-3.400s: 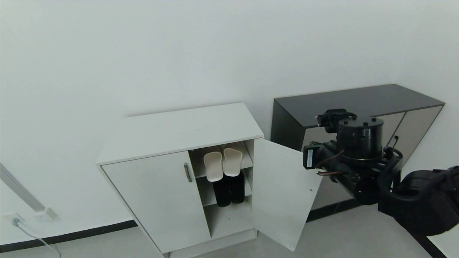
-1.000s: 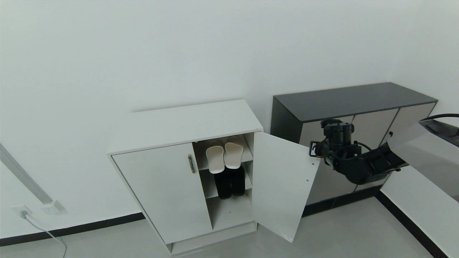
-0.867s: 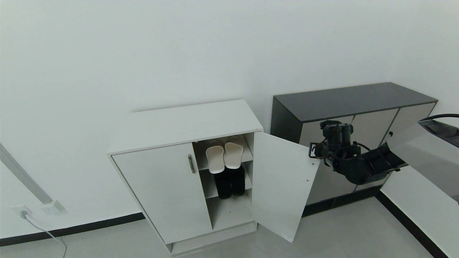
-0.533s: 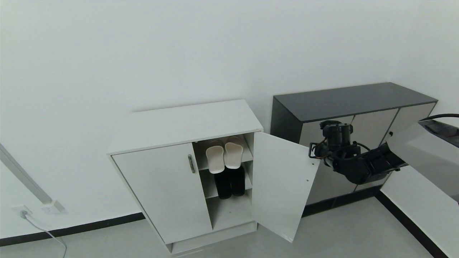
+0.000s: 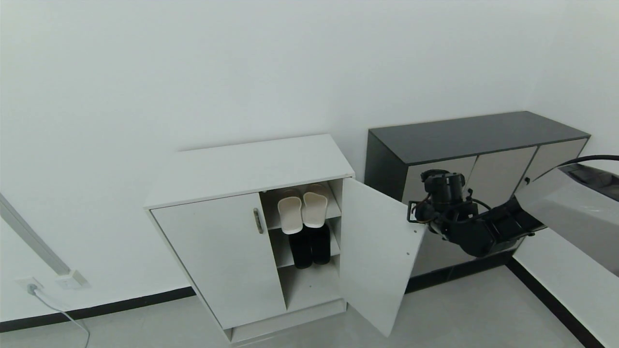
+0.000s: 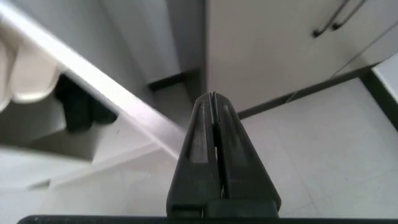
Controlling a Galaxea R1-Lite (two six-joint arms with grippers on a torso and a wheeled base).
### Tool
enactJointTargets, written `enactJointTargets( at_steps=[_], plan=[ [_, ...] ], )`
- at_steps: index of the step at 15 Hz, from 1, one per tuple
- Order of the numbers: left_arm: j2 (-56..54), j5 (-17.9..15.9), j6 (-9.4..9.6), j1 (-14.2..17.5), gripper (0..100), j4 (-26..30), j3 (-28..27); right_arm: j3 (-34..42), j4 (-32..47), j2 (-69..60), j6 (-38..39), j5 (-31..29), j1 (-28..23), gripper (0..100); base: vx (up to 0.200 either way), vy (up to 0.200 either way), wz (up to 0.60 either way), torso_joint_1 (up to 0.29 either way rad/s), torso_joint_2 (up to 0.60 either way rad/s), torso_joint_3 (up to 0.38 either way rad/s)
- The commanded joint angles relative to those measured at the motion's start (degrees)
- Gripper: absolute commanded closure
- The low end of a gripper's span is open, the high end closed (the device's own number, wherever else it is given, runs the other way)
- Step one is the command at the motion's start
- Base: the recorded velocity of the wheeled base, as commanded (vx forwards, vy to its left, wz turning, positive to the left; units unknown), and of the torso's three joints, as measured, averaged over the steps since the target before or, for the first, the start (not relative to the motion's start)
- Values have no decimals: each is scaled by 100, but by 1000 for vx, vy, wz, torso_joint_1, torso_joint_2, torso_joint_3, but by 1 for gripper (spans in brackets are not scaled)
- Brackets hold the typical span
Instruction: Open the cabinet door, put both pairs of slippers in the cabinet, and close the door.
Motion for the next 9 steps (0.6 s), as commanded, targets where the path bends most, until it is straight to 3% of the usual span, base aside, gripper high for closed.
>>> enactJointTargets(
  at_steps=[1, 5, 9],
  plan=[
    [7, 0, -2, 4, 100, -1, 0, 338, -27, -266, 3, -8, 393, 100, 0, 0, 0, 0, 0, 0],
    [7, 0, -2, -5, 100, -1, 0, 821, -62, -644, 144, -17, 1069, 100, 0, 0, 0, 0, 0, 0],
    [7, 0, -2, 4, 100, -1, 0, 1278, -458, -934, 109, 89, 1324, 100, 0, 0, 0, 0, 0, 0]
  ],
)
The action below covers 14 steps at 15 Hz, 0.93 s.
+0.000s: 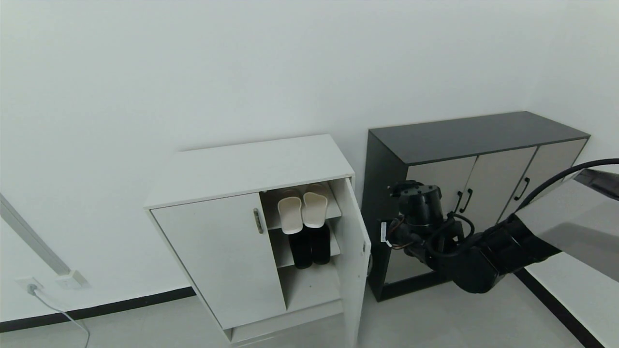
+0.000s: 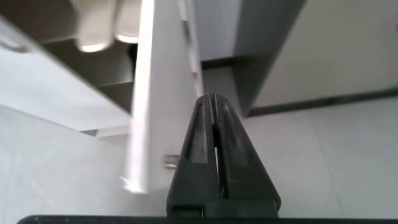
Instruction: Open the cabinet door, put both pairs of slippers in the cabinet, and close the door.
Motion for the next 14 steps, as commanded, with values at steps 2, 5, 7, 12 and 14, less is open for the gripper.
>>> enactJointTargets(
  at_steps=[2, 5, 7, 12, 14],
  plan=[
    [7, 0, -1, -2, 100, -9, 0, 399, -328, -250, -231, 124, 81, 100, 0, 0, 0, 0, 0, 0],
    [7, 0, -1, 7, 100, -1, 0, 425, -399, -224, -240, 124, 134, 100, 0, 0, 0, 0, 0, 0],
    [7, 0, -1, -2, 100, -1, 0, 425, -390, -215, -258, 124, 178, 100, 0, 0, 600, 5, 0, 2],
    [7, 0, -1, -2, 100, -1, 0, 443, -408, -197, -284, 124, 178, 100, 0, 0, 600, 2, 1, 7],
    [7, 0, -1, -2, 100, -1, 0, 486, -478, -206, -284, 133, 178, 100, 0, 0, 0, 0, 0, 0]
  ],
)
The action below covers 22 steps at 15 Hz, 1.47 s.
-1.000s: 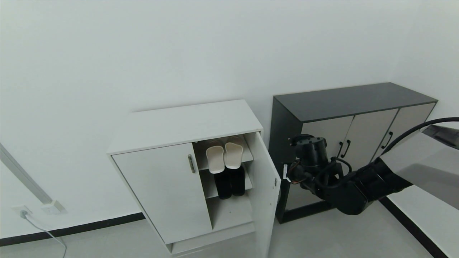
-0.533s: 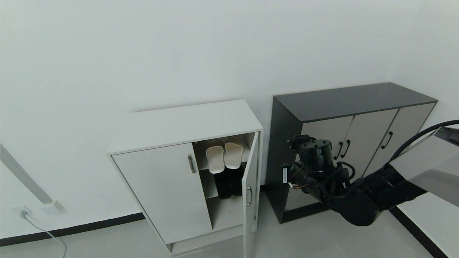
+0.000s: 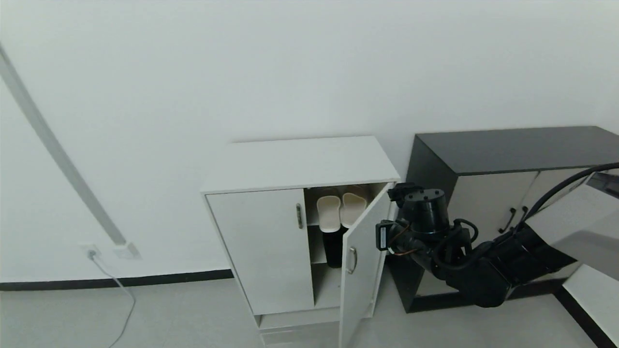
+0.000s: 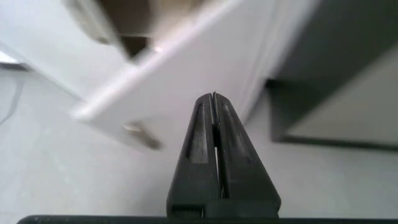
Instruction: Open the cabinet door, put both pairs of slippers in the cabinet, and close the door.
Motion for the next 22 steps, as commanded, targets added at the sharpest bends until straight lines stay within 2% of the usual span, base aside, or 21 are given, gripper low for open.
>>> enactJointTargets(
  at_steps=[1, 7, 13, 22],
  plan=[
    [7, 7, -1, 8, 100, -1, 0, 37, -81, 0, -5, 10, -1, 100, 0, 0, 0, 0, 0, 0],
    [7, -2, -1, 8, 100, -1, 0, 116, -266, -71, -242, -61, -89, 100, 0, 0, 0, 0, 0, 0],
    [7, -2, -1, -1, 100, -1, 0, 239, 226, -246, -286, -69, -160, 100, 0, 0, 0, 0, 0, 0],
    [7, -2, -1, -1, 100, -1, 0, 63, 209, 290, -286, -69, -186, 100, 0, 0, 0, 0, 0, 0]
  ],
)
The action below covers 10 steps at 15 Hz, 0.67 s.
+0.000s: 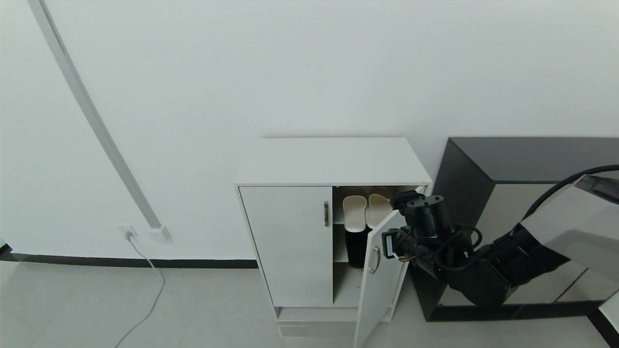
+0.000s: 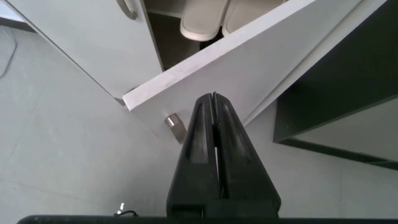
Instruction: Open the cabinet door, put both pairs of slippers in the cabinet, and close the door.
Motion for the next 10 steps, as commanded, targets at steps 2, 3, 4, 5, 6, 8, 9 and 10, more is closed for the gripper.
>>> enactJointTargets(
  at_steps=[2, 3, 4, 5, 6, 8, 9, 10],
  plan=[
    [7, 0, -1, -1, 100, -1, 0, -165, -16, 320, 8, 5, -59, 100, 0, 0, 0, 0, 0, 0],
    [7, 0, -1, 8, 100, -1, 0, -217, -16, 382, 26, 5, -77, 100, 0, 0, 0, 0, 0, 0],
    [7, 0, -1, -1, 100, -1, 0, -288, -16, 435, 43, 14, -77, 100, 0, 0, 0, 0, 0, 0],
    [7, 0, 8, 8, 100, -1, 0, -349, -33, 478, 52, 14, -77, 100, 0, 0, 0, 0, 0, 0],
    [7, 0, 8, -1, 100, -1, 0, -463, -183, 645, 70, 14, -77, 100, 0, 0, 0, 0, 0, 0],
    [7, 0, 8, 8, 100, -1, 0, -613, -570, 909, 61, 5, -68, 100, 0, 0, 0, 0, 0, 0],
    [7, 0, 8, 8, 100, -1, 0, -657, -763, 979, 61, 14, -68, 100, 0, 0, 0, 0, 0, 0],
    [7, 0, 8, -1, 100, -1, 0, -692, -895, 1050, 61, 14, -68, 100, 0, 0, 0, 0, 0, 0]
  ],
)
